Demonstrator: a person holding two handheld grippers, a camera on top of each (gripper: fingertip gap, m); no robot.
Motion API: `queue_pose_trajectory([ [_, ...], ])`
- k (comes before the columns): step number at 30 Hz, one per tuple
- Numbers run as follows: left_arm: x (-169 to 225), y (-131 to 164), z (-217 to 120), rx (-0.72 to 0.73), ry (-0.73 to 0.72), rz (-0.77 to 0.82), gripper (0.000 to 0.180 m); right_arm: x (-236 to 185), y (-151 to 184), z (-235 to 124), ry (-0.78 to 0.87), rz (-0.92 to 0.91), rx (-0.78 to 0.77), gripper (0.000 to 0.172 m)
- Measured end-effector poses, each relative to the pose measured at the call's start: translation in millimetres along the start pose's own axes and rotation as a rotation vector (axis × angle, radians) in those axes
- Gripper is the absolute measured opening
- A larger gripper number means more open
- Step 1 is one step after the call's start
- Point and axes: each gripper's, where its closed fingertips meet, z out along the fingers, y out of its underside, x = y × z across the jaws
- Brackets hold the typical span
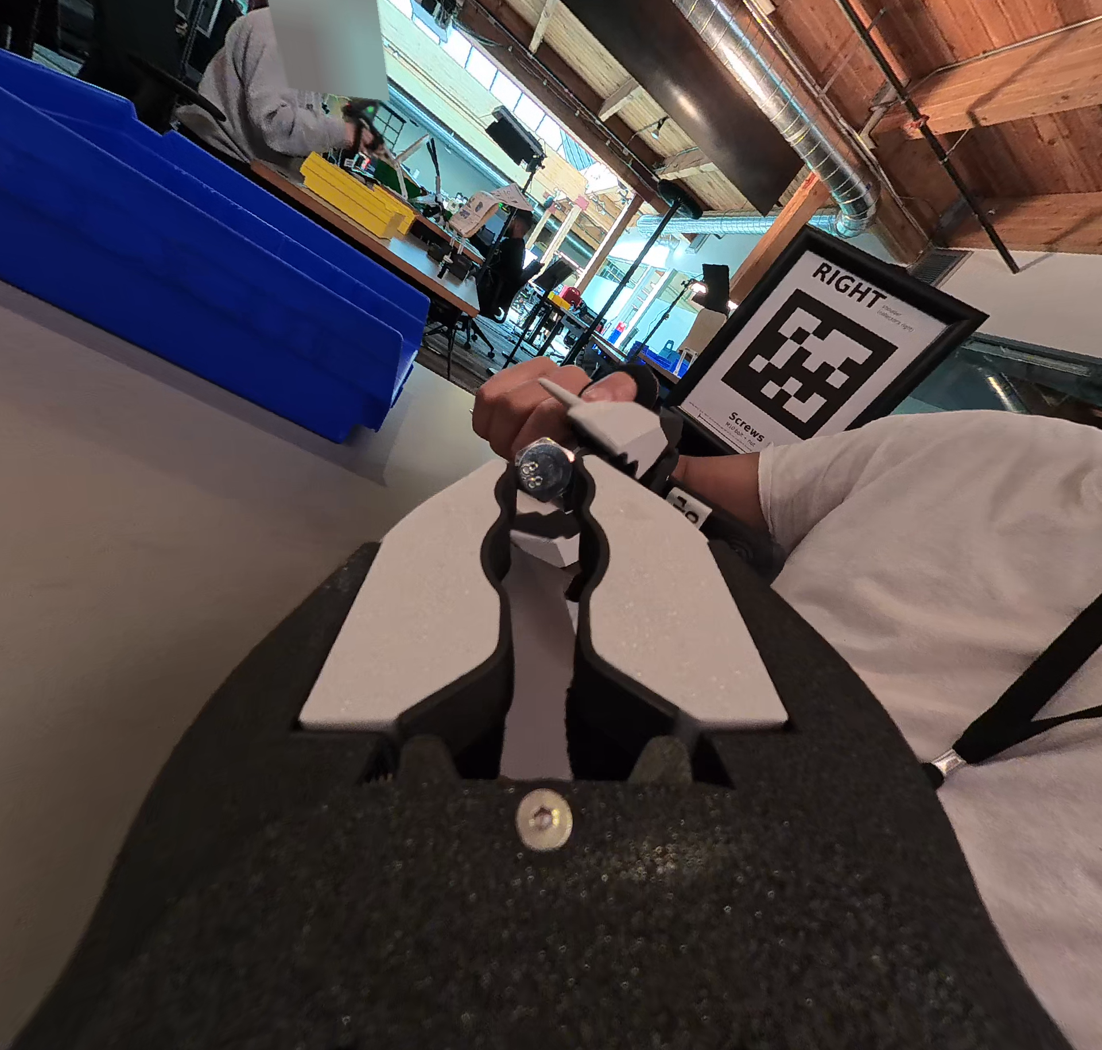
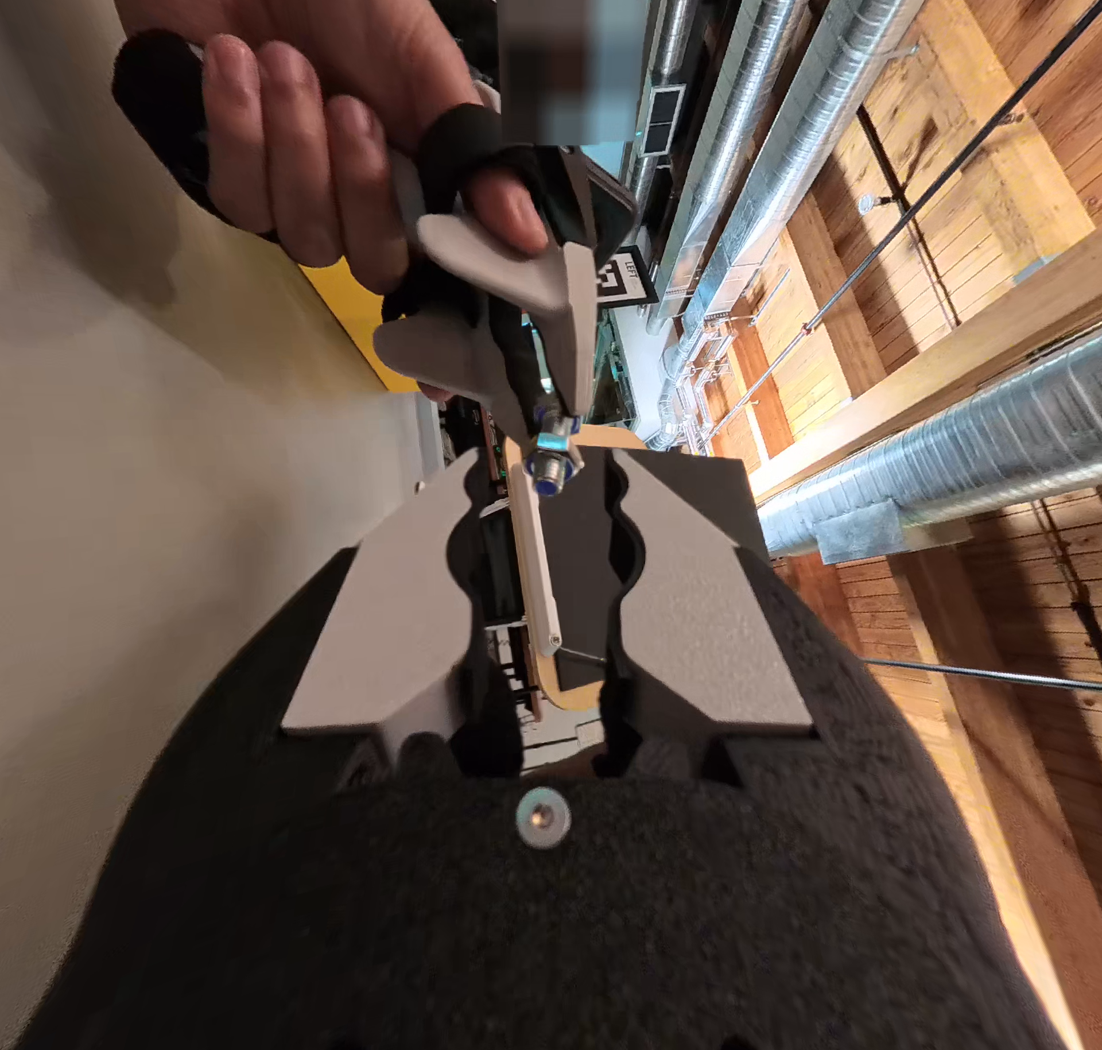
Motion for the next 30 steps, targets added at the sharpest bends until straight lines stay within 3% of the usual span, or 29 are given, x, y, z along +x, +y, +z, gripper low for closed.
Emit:
queue_pose_trajectory([
  [2,0,1,1,-0.005,0.002,-0.003,0.017,-1,-3,1,0.016,-0.049,0.007,0.022],
  [4,-1,2,1,-0.009,-0.005,-0.002,0.017,-1,-2,1,0.021,-0.041,0.000,0.019],
  [8,1,2,2,-0.012,0.002,0.013,0.017,2,-3,0,-0.080,0.265,0.028,0.019],
  [10,3,2,2,-0.013,0.006,0.029,0.017,3,-4,-1,-0.179,0.523,0.056,0.019],
  [17,4,0,0,-0.006,-0.001,0.062,0.017,0,-9,1,-0.696,1.755,0.192,0.019],
  [20,5,-3,-1,0.014,-0.002,0.071,0.017,5,-9,3,-0.783,2.008,0.246,0.018],
  [22,6,-5,-1,0.026,0.005,0.070,0.017,8,-10,3,-0.779,2.006,0.269,0.020],
  [25,4,-8,-2,0.047,-0.010,0.071,0.017,8,-2,4,-0.648,1.795,0.218,0.039],
  [28,-1,-13,-6,0.078,-0.034,0.050,0.017,2,14,6,-0.431,1.295,0.054,0.057],
  [30,-6,-16,-8,0.102,-0.049,0.014,0.017,8,14,3,-0.254,0.899,0.004,0.058],
])
